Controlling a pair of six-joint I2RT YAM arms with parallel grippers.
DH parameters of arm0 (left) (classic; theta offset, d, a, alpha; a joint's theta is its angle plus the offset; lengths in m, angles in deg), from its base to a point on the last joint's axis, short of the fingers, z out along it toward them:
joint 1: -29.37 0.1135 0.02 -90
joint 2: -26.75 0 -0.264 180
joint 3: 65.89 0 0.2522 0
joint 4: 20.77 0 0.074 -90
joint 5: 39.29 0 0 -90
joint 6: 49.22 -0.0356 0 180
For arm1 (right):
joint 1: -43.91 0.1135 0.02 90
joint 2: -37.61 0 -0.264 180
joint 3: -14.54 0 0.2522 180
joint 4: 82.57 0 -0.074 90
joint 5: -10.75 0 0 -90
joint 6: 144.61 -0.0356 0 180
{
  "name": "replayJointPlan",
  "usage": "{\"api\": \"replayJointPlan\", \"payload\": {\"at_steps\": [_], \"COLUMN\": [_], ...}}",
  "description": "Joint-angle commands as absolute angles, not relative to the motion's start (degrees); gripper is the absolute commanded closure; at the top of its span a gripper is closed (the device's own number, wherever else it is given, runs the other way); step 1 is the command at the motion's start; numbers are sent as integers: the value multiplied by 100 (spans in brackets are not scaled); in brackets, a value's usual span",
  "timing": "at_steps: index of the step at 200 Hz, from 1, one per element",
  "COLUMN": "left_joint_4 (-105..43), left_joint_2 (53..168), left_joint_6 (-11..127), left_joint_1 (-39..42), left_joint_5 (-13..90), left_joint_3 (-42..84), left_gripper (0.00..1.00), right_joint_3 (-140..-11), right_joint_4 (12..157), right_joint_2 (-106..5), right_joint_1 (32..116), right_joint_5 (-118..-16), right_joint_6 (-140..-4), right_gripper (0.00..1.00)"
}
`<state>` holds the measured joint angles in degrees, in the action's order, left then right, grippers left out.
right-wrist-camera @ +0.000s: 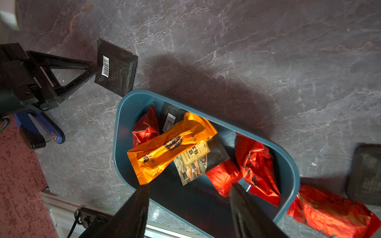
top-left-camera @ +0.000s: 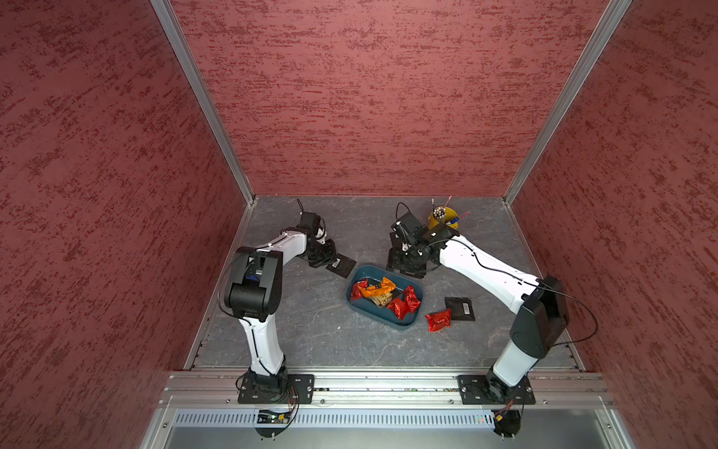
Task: Put the tea bags into the storage box
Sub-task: Adjust the tea bag at the center of the board.
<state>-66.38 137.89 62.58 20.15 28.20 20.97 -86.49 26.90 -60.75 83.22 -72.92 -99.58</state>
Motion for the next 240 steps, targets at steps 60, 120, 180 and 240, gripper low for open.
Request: {"api": "replayJointPlan", "payload": {"at_steps": [60,120,180,240], "left_joint_4": [-6723,-6610,-6619,-6500], "left_joint_2": [14118,14105,13927,13832], "left_joint_6": [6252,6233,6087,6069], "left_joint_1": [1864,2073,2419,2532], "left_joint_5": [3205,3295,3284,2950], "left_joint_3": [2327,1932,1534,1352], "left_gripper": [100,100,100,100], "right_joint_3": [-8606,-8873,-10212,-12045], "right_joint_4": [2742,2701,2554,2529], "right_joint_2": [-6056,-6322,-7289,-8844], "right_joint_1": [8382,8502,8659,8572], "right_joint_5": [-7240,-7230,-7041,-6221], "right_joint_6": [-9899,-9824,-9570,-9231], "right_gripper": [34,34,34,29]}}
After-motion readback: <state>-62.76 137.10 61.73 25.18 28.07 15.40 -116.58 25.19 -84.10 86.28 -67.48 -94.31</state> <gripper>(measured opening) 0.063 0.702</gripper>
